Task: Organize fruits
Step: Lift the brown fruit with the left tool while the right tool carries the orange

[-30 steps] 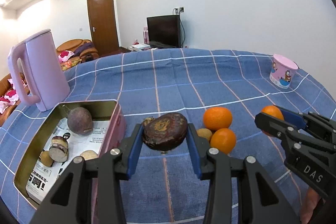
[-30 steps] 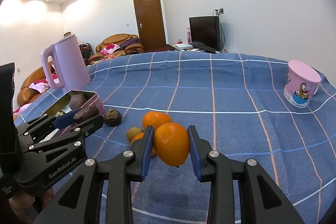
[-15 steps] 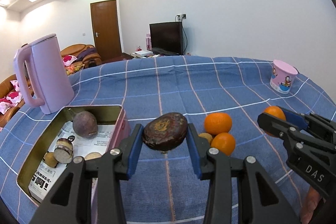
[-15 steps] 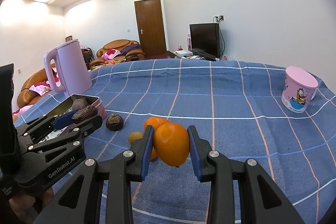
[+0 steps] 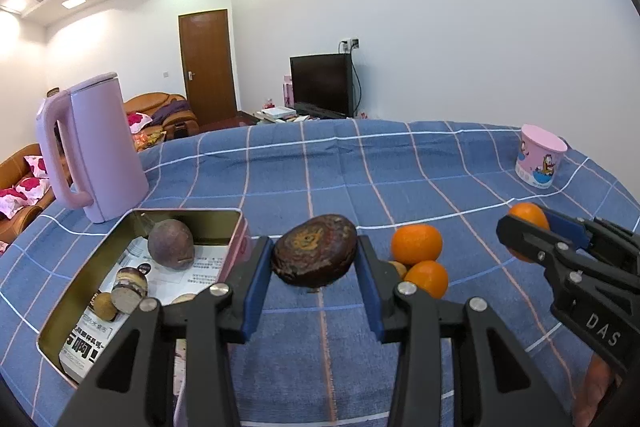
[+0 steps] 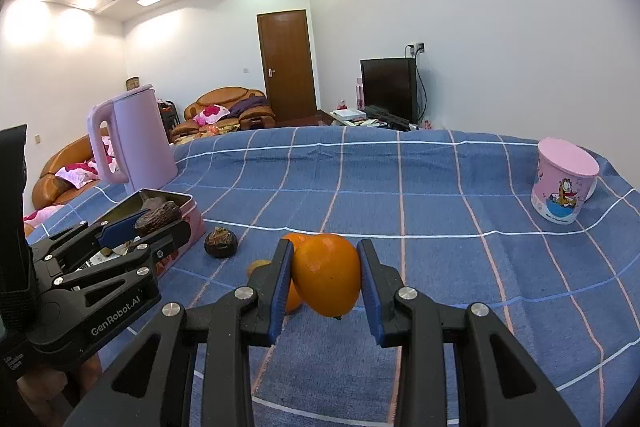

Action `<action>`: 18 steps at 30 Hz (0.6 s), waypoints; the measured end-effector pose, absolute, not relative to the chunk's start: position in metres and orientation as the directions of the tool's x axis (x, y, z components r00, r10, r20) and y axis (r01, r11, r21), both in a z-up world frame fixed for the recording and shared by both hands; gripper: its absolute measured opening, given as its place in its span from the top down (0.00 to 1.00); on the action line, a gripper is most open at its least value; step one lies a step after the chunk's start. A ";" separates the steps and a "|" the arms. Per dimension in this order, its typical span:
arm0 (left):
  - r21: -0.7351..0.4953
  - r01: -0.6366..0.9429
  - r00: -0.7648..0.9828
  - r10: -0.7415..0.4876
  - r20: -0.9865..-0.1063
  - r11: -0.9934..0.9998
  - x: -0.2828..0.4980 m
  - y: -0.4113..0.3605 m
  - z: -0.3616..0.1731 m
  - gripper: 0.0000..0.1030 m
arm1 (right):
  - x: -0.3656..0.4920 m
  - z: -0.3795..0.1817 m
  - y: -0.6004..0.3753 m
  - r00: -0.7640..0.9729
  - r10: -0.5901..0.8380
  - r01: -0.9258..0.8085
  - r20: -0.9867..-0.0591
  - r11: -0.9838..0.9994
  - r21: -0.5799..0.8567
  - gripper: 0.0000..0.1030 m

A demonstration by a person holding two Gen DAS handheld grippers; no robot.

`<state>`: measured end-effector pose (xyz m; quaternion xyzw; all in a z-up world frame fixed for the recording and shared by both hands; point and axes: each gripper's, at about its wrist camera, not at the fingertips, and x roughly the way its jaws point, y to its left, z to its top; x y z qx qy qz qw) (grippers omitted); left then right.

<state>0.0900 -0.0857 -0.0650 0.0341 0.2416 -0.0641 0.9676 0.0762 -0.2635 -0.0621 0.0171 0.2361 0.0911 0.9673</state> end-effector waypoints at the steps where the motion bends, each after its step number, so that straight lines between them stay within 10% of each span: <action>1: 0.035 0.140 0.876 -0.107 -0.470 0.990 0.090 -0.086 -0.065 0.58 | 0.076 -0.062 -0.264 0.873 0.184 -0.168 -0.453 0.983 0.075 0.67; 18: 0.044 0.113 0.906 -0.085 -0.416 0.993 0.078 -0.085 -0.060 0.58 | 0.068 -0.059 -0.261 0.894 0.174 -0.166 -0.413 0.985 0.057 0.67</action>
